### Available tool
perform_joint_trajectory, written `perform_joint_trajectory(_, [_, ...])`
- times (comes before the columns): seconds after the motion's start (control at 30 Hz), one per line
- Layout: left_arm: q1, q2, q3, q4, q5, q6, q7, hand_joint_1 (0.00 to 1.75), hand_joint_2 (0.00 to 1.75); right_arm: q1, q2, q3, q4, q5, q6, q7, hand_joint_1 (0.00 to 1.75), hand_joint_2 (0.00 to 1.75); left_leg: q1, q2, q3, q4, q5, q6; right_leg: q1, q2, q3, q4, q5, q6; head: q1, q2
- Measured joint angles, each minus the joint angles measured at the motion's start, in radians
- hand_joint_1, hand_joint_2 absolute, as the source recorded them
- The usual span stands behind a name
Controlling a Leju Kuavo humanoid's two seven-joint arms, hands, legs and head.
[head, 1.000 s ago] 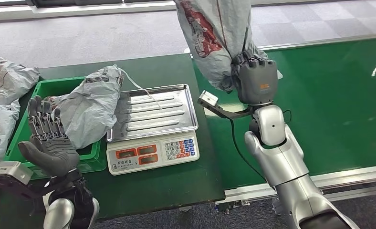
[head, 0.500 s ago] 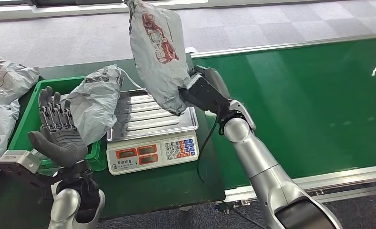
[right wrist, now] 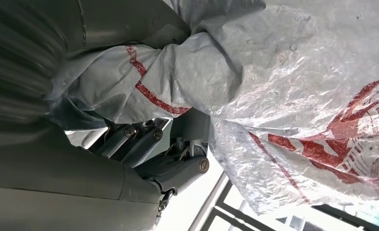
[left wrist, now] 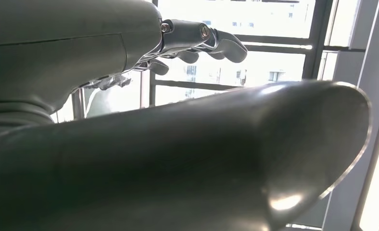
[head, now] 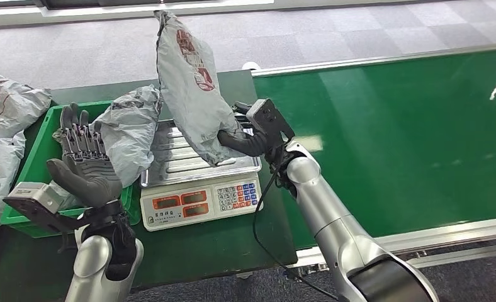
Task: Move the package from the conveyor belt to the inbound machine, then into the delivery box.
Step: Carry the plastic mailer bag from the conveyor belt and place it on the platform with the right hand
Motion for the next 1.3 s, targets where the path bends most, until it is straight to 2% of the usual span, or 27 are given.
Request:
perform_joint_trajectory(0.17, [-0.004, -0.002, 0.0, 0.002, 0.0, -0.006, 0.004, 0.0, 0.0, -0.038, 0.001, 0.028, 0.07, 0.111, -0.104, 0.064, 1.75, 1.75, 0.0, 0.0, 0.0, 0.0, 0.0, 0.0, 0.0, 0.0, 0.0, 0.0, 0.0, 0.0, 0.0, 0.0])
perform_joint_trajectory(0.27, [-0.004, -0.002, 0.0, 0.004, -0.001, -0.007, 0.005, 0.0, 0.0, -0.056, 0.001, 0.052, 0.104, 0.159, -0.135, 0.101, 1.75, 1.75, 0.0, 0.0, 0.0, 0.0, 0.0, 0.0, 0.0, 0.0, 0.0, 0.0, 0.0, 0.0, 0.0, 0.0])
perform_joint_trajectory(0.43, [-0.004, -0.002, 0.0, 0.008, -0.004, -0.024, 0.014, 0.0, 0.0, -0.111, 0.002, 0.152, 0.186, 0.378, -0.187, 0.281, 1.75, 1.75, 0.0, 0.0, -0.001, 0.0, 0.0, 0.0, 0.0, 0.0, 0.0, 0.0, 0.0, 0.0, 0.0, 0.0])
perform_joint_trajectory(0.57, [-0.011, -0.005, 0.0, 0.017, -0.006, -0.036, 0.023, 0.0, 0.0, -0.148, 0.007, 0.229, 0.242, 0.453, -0.173, 0.346, 1.75, 1.75, 0.0, 0.0, -0.001, 0.0, 0.0, 0.0, 0.0, 0.0, -0.001, 0.0, 0.0, 0.0, 0.0, 0.0])
perform_joint_trajectory(0.8, [-0.033, -0.017, 0.0, 0.045, -0.007, -0.044, 0.027, 0.0, 0.0, -0.176, 0.019, 0.29, 0.3, 0.472, -0.143, 0.372, 1.75, 1.75, 0.0, 0.0, -0.001, 0.0, 0.0, 0.0, 0.0, 0.0, -0.001, 0.0, 0.0, 0.0, 0.0, 0.0])
perform_joint_trajectory(1.1, [-0.062, -0.033, 0.0, 0.075, -0.007, -0.045, 0.033, 0.0, 0.0, -0.169, 0.045, 0.306, 0.338, 0.468, -0.131, 0.355, 1.75, 1.75, 0.0, 0.0, -0.001, 0.0, 0.0, 0.0, 0.0, 0.0, -0.001, 0.0, 0.0, 0.0, 0.0, 0.0])
perform_joint_trajectory(1.17, [-0.066, -0.036, 0.0, 0.08, -0.007, -0.045, 0.033, 0.0, 0.0, -0.163, 0.049, 0.306, 0.342, 0.468, -0.133, 0.351, 0.87, 1.75, 0.0, 0.001, -0.001, 0.0, 0.0, 0.0, 0.0, 0.0, -0.001, 0.0, 0.0, 0.0, 0.0, 0.0])
perform_joint_trajectory(1.23, [-0.067, -0.037, 0.0, 0.084, -0.007, -0.045, 0.033, 0.0, 0.0, -0.159, 0.051, 0.307, 0.346, 0.469, -0.136, 0.35, 0.0, 0.87, 0.0, 0.0, -0.001, 0.0, 0.0, 0.0, 0.0, 0.0, -0.001, 0.0, 0.0, 0.0, 0.0, 0.0])
perform_joint_trajectory(1.3, [-0.067, -0.038, 0.0, 0.087, -0.011, -0.044, 0.031, 0.0, 0.0, -0.157, 0.052, 0.307, 0.348, 0.47, -0.153, 0.342, 0.0, 0.0, 0.0, 0.0, -0.001, 0.0, 0.0, 0.0, 0.0, 0.0, -0.001, 0.0, 0.0, 0.0, 0.0, 0.0])
